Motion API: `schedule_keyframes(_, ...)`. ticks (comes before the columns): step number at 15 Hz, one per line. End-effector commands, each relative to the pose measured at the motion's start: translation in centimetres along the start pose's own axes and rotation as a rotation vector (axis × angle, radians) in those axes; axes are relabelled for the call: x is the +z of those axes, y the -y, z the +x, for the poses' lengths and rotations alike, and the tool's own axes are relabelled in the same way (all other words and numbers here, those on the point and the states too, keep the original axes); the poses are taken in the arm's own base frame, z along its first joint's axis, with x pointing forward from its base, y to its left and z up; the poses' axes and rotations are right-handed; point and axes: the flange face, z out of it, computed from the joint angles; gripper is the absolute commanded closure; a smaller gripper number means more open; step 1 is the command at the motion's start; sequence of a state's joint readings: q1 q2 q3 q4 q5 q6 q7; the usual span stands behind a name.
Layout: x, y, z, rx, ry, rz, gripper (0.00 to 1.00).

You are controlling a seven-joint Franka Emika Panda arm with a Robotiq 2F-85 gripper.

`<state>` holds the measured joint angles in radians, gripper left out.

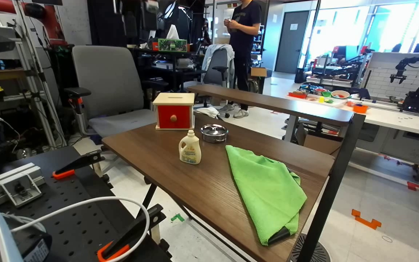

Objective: Open the drawer and remove the plush toy and put it on the table

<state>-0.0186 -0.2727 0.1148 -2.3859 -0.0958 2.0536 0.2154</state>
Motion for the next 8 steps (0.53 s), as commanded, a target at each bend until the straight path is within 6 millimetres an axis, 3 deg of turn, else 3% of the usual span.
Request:
schedule_keyframes(1,5.1,1.2,4.8,-0.136,-0.103,0.059,0.0)
schedule_keyframes(4,10.1,3.3,7.8,-0.252,-0.211,0.118,0.0)
schedule_keyframes(8,15.4,7.4,9.3,-0.45,-0.264,0.18,0.0)
